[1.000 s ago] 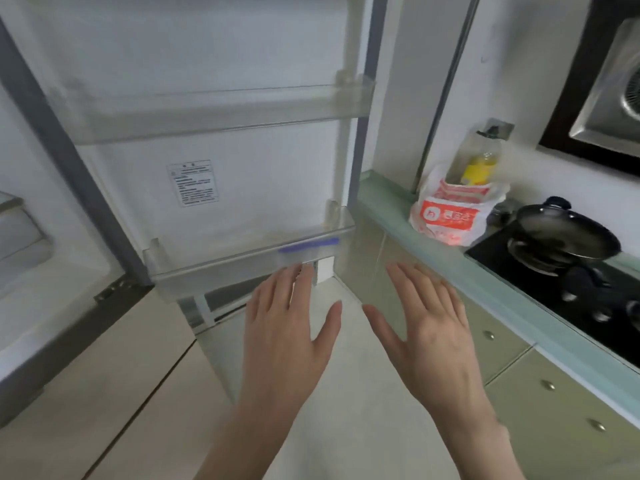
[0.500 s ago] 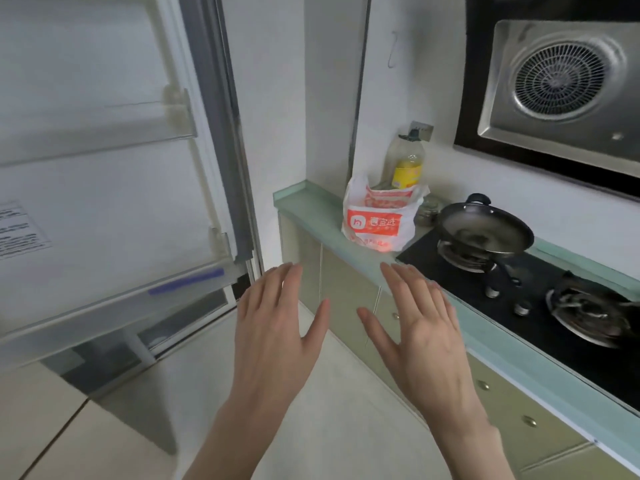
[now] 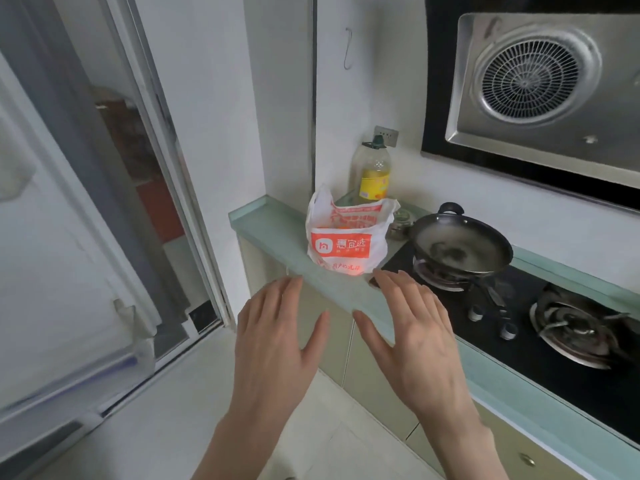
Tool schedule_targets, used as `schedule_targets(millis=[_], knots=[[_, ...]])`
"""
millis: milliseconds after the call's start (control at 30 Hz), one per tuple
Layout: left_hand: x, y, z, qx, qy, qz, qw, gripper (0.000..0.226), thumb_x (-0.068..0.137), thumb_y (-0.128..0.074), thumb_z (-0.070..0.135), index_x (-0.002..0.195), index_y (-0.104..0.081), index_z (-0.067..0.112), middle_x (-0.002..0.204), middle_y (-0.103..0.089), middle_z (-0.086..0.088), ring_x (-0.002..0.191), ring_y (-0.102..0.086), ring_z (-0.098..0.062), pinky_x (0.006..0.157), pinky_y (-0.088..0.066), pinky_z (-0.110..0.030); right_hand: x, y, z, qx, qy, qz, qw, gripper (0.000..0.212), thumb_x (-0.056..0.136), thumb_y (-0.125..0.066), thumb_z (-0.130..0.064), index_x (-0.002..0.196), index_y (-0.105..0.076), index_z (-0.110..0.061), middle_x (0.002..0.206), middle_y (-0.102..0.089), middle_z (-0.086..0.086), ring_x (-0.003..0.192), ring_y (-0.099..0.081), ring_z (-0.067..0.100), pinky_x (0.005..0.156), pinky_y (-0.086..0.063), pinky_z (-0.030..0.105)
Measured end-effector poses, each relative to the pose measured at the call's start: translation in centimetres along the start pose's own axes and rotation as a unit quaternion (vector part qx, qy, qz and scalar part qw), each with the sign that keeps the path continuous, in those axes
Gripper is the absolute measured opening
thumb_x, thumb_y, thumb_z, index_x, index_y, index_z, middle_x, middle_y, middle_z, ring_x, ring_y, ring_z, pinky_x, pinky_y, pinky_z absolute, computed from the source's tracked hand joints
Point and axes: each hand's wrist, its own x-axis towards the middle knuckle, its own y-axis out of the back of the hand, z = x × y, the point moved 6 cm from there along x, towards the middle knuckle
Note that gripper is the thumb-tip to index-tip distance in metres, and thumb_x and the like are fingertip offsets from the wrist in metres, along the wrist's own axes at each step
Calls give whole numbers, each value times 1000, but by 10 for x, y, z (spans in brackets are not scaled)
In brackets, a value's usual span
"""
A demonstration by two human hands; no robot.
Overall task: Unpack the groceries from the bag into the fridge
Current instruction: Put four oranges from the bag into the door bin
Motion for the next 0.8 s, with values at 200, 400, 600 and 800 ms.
schedule_targets(millis=[200, 400, 600, 800], knots=[[71, -52, -32, -28, -17, -11, 999, 55, 97, -46, 53, 136, -57, 16, 132, -62, 0, 124, -56, -22, 105, -46, -40, 65, -49, 23, -11, -42, 6, 999, 58, 99, -50, -54, 144, -53, -18, 140, -59, -2, 131, -54, 21, 112, -39, 37], [134, -105, -53, -53, -35, -31, 998, 51, 100, -44, 52, 136, -56, 18, 131, -62, 1, 123, -57, -21, 102, -48, -39, 120, -95, 37, -22, -64, 9, 998, 58, 99, -50, -55, 144, -54, -19, 140, -60, -3, 131, -55, 21, 110, -45, 40], [186, -144, -62, -83, -39, -64, 994, 55, 97, -41, 57, 136, -56, 21, 134, -60, 3, 126, -54, -18, 102, -43, -31, 158, -127, 55, -21, -90, -13, 996, 57, 99, -58, -52, 145, -53, -19, 140, -59, -2, 132, -55, 22, 111, -45, 41], [229, -183, -71, -108, -17, -57, 992, 59, 97, -38, 61, 134, -58, 19, 132, -62, 2, 126, -56, -19, 105, -43, -32, 201, -160, 77, -19, -90, -42, 995, 55, 99, -58, -51, 144, -54, -20, 140, -58, -5, 127, -56, 19, 110, -43, 38]])
